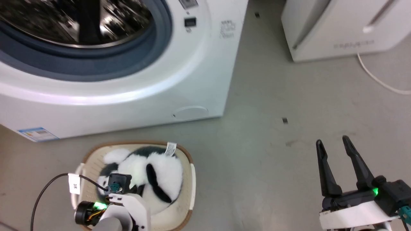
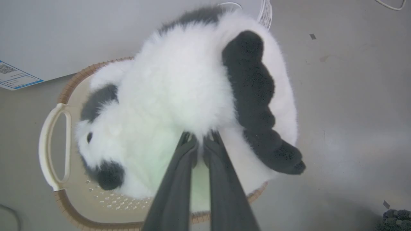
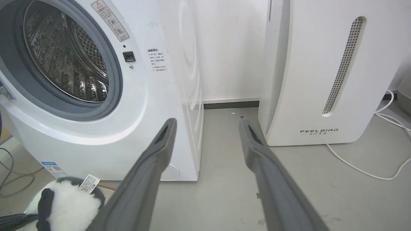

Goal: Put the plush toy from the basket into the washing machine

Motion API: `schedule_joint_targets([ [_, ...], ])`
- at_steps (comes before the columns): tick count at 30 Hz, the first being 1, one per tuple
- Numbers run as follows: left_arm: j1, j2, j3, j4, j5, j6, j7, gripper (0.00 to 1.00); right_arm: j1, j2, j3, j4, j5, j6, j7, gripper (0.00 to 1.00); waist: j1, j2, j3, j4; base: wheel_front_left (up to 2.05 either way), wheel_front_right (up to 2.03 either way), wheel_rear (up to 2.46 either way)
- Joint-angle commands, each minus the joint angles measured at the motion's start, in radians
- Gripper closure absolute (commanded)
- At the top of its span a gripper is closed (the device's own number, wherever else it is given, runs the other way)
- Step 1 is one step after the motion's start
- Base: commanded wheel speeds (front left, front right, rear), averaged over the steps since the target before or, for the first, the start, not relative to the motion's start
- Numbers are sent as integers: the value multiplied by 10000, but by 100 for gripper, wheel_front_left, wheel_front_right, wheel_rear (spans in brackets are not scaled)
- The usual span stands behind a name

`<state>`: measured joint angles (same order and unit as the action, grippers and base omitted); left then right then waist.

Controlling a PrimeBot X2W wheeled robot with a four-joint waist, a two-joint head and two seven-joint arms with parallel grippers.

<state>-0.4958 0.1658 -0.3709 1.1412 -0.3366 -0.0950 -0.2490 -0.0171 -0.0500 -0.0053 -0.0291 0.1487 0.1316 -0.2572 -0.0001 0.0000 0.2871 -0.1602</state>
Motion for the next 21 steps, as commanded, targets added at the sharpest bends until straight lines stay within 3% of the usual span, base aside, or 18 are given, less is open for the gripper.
schedule_joint_targets([
  [1,173,-23,75,-379,1,77,-121,100,135,-2,-17,34,-71,-9,-45,0,1,0,-518,352,0,0,0],
  [12,2167,57,883,-4978,603,420,-126,100,599,-2,-17,56,-169,-9,-45,0,1,0,-1328,728,0,0,0],
  [21,2713,78,2097,-8734,1331,580,-127,100,524,-2,56,-160,-104,-9,-45,0,1,0,-962,582,0,0,0],
])
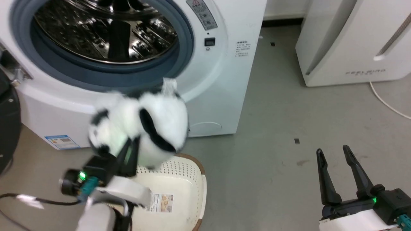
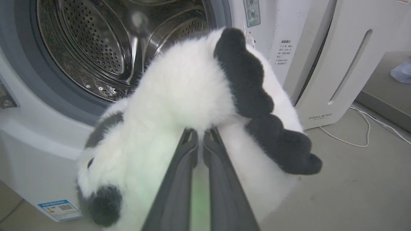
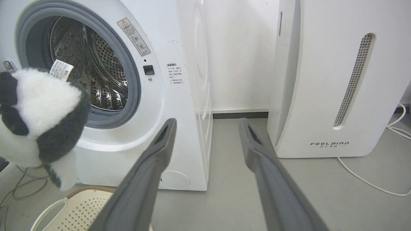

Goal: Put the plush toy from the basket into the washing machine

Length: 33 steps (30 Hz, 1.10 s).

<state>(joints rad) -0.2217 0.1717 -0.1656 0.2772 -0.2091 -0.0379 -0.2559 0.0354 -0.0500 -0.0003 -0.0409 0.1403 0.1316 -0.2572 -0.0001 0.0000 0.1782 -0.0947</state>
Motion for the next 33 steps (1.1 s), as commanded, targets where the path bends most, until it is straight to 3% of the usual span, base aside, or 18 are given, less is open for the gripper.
schedule_joint_targets([
  [1,-83,15,203,-409,103,5,-58,100,-30,-2,19,-76,-11,-9,-46,0,1,0,240,-116,0,0,0],
  [7,-1258,269,1299,-1830,291,-180,-58,100,-467,-2,34,-411,130,-9,-46,0,1,0,1464,-588,0,0,0],
  [12,-2891,850,1840,-1653,277,-345,-58,100,-851,-2,110,-686,313,-9,-46,0,1,0,2535,-997,0,0,0],
  [24,-8527,3270,1724,933,589,-782,1007,100,-1633,-2,339,-1071,977,-9,-46,0,1,0,5041,-1920,0,0,0],
  [33,-11514,4275,729,3774,1464,-863,1980,100,-1953,-2,568,-1165,1300,-9,-46,0,1,0,6195,-2305,0,0,0],
])
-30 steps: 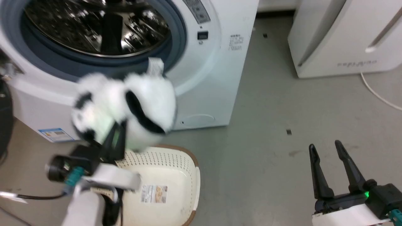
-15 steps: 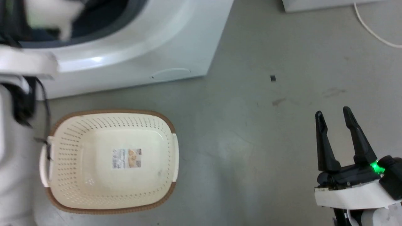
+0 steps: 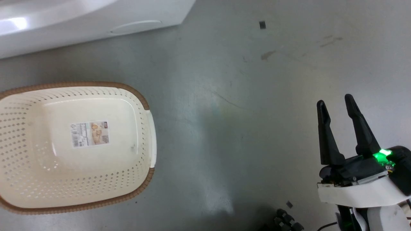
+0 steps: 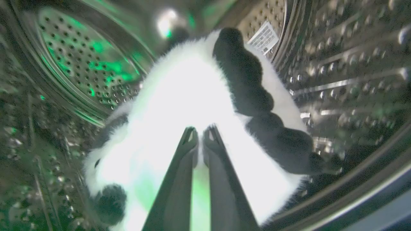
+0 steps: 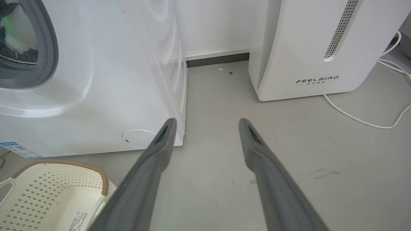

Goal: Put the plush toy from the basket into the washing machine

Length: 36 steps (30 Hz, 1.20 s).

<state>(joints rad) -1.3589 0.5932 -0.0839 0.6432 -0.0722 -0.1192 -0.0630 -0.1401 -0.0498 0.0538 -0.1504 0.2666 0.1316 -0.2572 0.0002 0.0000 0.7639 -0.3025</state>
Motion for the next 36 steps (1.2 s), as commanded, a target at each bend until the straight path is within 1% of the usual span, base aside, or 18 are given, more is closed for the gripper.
schedule_joint_targets([
  [1,-283,129,-267,460,189,-61,253,100,-232,-4,40,-89,65,-9,-46,0,-2,0,427,-252,0,0,0],
  [3,-486,205,-603,1097,280,-83,625,100,-277,-4,48,-122,119,-9,-46,0,-2,0,554,-277,0,0,0],
  [6,-770,146,-809,1879,24,-102,1048,100,-320,-4,63,-165,174,-9,-46,0,-2,0,732,-267,0,0,0],
  [9,-870,151,-1289,2421,-115,-109,1295,100,-342,-4,81,-185,176,-9,-46,0,-2,0,829,-229,0,0,0],
  [12,-957,172,-1747,2716,-398,-111,1239,100,-377,-4,90,-203,172,-9,-46,0,-2,0,895,-182,0,0,0],
  [13,-957,172,-1747,2716,-398,-111,1239,100,-377,-4,90,-203,172,-9,-46,0,-2,0,895,-182,0,0,0],
  [18,-999,104,-2429,3007,-1054,-113,799,100,-438,-4,69,-170,63,-9,-46,0,-2,0,794,-18,0,0,0],
  [19,-995,103,-2544,3053,-1151,-113,663,79,-450,-4,51,-158,22,-9,-46,0,-2,0,735,25,0,0,0],
  [20,-970,97,-2661,3111,-1238,-113,527,11,-462,-4,28,-144,-12,-9,-46,0,-2,0,653,67,0,0,0],
  [21,-926,81,-2763,3188,-1337,-113,406,0,-471,-4,7,-130,-50,-9,-46,0,-2,0,550,107,0,0,0],
  [26,-464,-100,-3193,3578,-1836,-114,-321,0,-470,-4,-110,-2,-288,-9,-46,0,-2,0,-211,354,0,0,0],
  [29,28,-331,-3280,3830,-2165,-114,-930,0,-405,-4,-176,108,-472,-9,-46,0,-2,0,-862,537,0,0,0],
  [33,944,-846,-3198,3998,-2665,-114,-1708,0,-289,-4,-301,293,-737,-9,-46,0,-2,0,-1975,880,0,0,0],
  [36,1803,-1297,-3024,3710,-2924,-90,-1949,0,-144,-4,-369,421,-959,-9,-46,0,-2,0,-2815,1196,0,0,0],
])
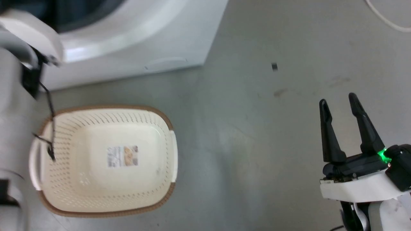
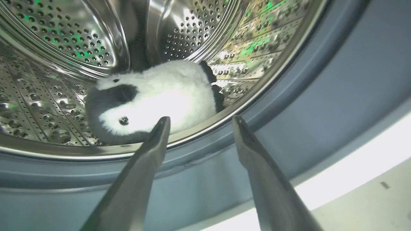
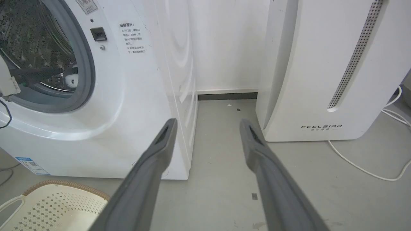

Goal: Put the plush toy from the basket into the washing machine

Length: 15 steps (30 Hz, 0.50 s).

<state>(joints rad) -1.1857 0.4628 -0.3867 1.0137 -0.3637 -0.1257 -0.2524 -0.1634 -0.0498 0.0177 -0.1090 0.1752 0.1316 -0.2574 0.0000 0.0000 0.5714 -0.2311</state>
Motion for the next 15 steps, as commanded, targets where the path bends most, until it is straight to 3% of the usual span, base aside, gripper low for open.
schedule_joint_targets([
  [1,387,-134,150,-294,-112,53,-76,0,153,-4,-30,52,-120,-9,-44,0,0,0,-1160,588,0,0,0],
  [9,4422,-1159,1681,-4462,-116,790,-90,0,754,-4,-287,340,-530,-9,-44,0,0,0,-3017,1376,0,0,0],
  [15,7265,-1916,2369,-6674,10,696,-92,0,1172,-4,-372,493,-679,-9,-44,0,0,0,-3918,1766,0,0,0],
])
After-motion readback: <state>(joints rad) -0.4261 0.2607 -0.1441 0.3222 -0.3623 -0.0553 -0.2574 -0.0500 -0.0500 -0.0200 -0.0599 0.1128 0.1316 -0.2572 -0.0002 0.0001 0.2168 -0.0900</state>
